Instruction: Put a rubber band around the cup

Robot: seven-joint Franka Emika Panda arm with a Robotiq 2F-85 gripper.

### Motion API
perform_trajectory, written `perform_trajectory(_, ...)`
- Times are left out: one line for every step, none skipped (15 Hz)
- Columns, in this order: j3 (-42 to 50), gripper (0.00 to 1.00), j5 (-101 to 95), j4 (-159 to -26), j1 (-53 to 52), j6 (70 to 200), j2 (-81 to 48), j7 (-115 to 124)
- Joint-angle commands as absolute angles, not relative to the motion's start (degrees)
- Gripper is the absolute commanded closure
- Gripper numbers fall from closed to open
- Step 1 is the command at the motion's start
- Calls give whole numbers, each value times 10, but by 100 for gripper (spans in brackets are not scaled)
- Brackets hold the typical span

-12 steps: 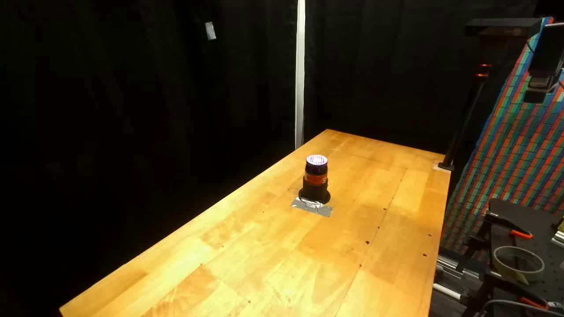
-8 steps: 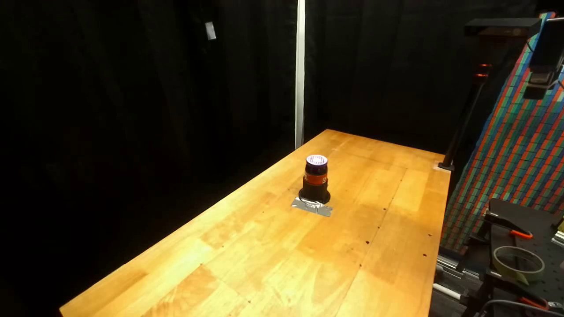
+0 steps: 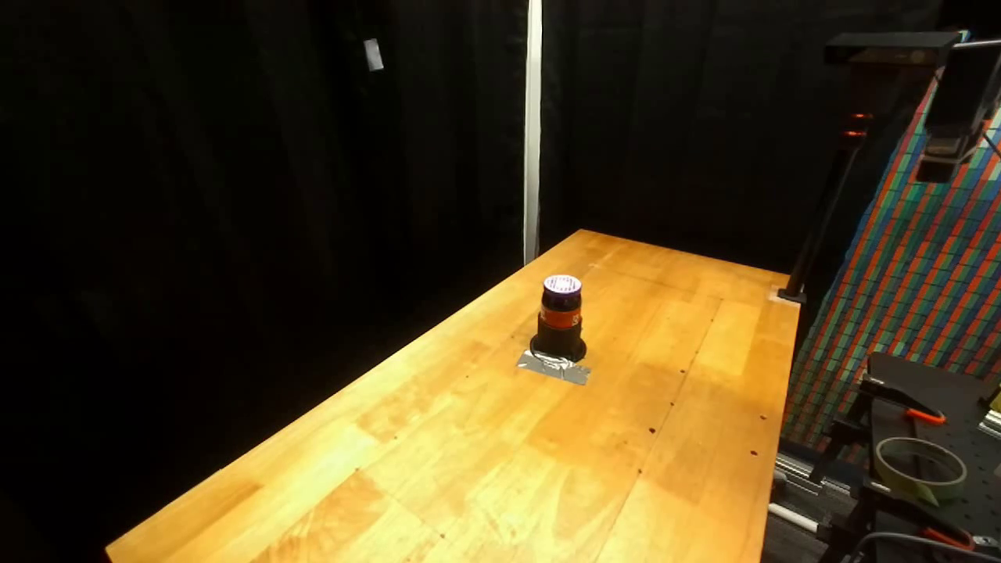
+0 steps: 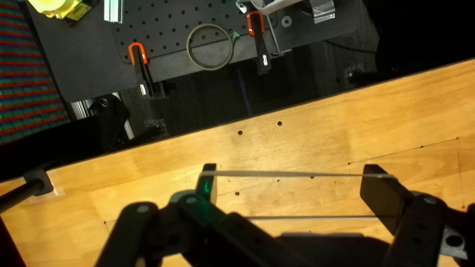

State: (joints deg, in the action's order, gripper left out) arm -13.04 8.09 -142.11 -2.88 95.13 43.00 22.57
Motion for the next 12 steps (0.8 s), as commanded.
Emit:
perform_trajectory(-162,0,66,-1345,-17,999,297,235)
perform_trajectory(-167,0,64,-1332,-14,1022,270,237)
perform_trajectory(-178,0,61,-1316,-6,1047,239,234)
perform_trajectory(-182,0,52,-1301,-3,1082,205,235)
perform_trajectory(-175,0,34,-1285,-12,1115,170,242)
perform_trajectory(-175,0,13,-1270,-12,1149,135,246)
perform_trajectory(-172,0,-7,-1249,-13,1171,98,250)
perform_trajectory(-166,0,-26,-1226,-15,1185,60,252)
perform_trajectory(-158,0,-42,-1202,-18,1199,23,256)
perform_trajectory(-149,0,-55,-1176,-21,1208,-12,258)
perform_trajectory(-138,0,-61,-1148,-27,1208,-45,256)
perform_trajectory(-127,0,-63,-1121,-32,1209,-77,251)
